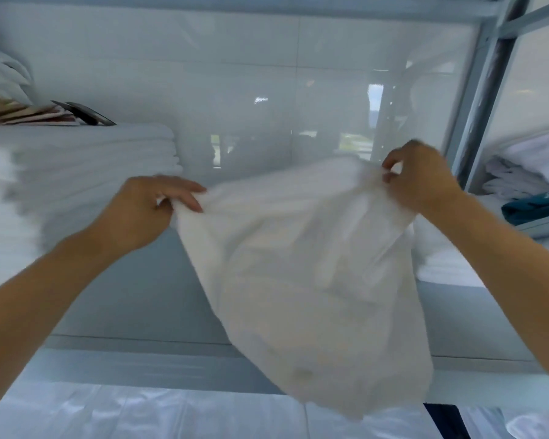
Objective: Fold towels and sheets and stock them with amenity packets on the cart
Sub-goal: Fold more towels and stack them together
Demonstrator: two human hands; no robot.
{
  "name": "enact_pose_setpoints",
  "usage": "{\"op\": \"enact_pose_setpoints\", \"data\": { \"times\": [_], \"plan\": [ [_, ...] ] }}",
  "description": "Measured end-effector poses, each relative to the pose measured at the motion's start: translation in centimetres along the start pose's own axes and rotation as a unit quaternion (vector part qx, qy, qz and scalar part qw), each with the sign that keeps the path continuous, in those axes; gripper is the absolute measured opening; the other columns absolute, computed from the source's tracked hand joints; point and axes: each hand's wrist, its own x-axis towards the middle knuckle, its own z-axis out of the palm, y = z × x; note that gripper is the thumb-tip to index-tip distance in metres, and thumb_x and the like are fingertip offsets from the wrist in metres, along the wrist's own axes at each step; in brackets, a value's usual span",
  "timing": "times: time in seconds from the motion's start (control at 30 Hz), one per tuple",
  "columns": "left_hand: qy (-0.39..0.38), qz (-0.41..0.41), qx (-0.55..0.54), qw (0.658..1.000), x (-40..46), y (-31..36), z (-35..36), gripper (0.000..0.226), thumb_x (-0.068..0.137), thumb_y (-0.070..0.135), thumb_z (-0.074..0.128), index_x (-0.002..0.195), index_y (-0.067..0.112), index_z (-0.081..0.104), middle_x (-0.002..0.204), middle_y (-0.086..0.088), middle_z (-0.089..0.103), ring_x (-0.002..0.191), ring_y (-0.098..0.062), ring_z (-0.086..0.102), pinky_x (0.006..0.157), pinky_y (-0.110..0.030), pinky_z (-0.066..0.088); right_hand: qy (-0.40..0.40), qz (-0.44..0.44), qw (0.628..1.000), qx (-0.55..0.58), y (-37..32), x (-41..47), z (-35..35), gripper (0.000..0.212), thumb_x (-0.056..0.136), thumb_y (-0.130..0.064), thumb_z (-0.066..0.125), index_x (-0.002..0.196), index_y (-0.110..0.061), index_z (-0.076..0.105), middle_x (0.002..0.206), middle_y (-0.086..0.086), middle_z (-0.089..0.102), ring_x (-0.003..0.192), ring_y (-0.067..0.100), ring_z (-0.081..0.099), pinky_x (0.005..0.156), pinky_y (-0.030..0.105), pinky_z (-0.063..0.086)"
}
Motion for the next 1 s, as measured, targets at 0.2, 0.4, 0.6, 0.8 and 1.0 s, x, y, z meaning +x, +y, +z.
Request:
{"op": "enact_pose_setpoints", "data": {
  "times": [0.2,0.4,0.6,0.8,1.0],
  "plan": [
    [-0.148,-0.097,-0.047,0.983,-2.0,-1.5,4.9,0.056,0.086,-0.021,0.047,0.098,0.024,0.079,0.111,0.008,0.076,0.109,-0.010,0.069,0.097,-0.022,0.048,-0.304,-0.010,0.952,0.021,-0.6,-5.9,7.4,0.064,0.100,-0.051,0.055,0.155,-0.021,0.041,0.161,0.007,0.036,0.147,0.026,0.036,0.121,0.038,0.026],
    [-0.300,-0.081,0.138,0.940,-3.1,-2.1,7.9,0.038,0.099,0.050,0.057,0.136,0.041,0.060,0.137,0.023,0.057,0.126,-0.003,0.053,0.108,-0.025,0.039,-0.369,-0.079,0.926,-0.005,-0.4,-9.6,8.5,0.060,0.105,-0.056,0.036,0.159,-0.029,0.031,0.168,-0.006,0.023,0.155,0.012,0.017,0.127,0.040,0.012],
    [-0.115,-0.072,0.086,0.987,-2.3,-1.3,6.1,0.016,0.084,0.053,0.062,0.085,0.041,0.072,0.077,0.022,0.071,0.069,0.002,0.065,0.070,-0.030,0.054,-0.482,-0.136,0.865,0.035,0.2,-11.6,2.9,0.055,0.089,-0.059,0.059,0.141,-0.063,0.041,0.150,-0.043,0.028,0.138,-0.009,0.034,0.112,0.017,0.026],
    [-0.259,-0.110,0.190,0.941,-3.3,-0.1,9.2,0.041,0.087,0.066,0.062,0.118,0.040,0.065,0.117,0.016,0.057,0.105,-0.010,0.056,0.096,-0.035,0.048,-0.250,-0.097,0.959,0.090,0.2,-11.8,2.6,0.046,0.091,-0.038,0.071,0.135,-0.035,0.057,0.136,-0.016,0.055,0.127,0.009,0.051,0.100,0.019,0.038],
    [-0.180,-0.094,0.180,0.962,-5.1,1.5,9.6,0.021,0.086,0.060,0.065,0.086,0.039,0.065,0.084,0.021,0.062,0.075,0.001,0.056,0.066,-0.023,0.043,-0.247,-0.056,0.967,0.009,0.2,-12.8,5.8,0.041,0.093,-0.034,0.068,0.129,-0.017,0.062,0.122,0.005,0.064,0.116,0.025,0.057,0.101,0.039,0.045]
  ]
}}
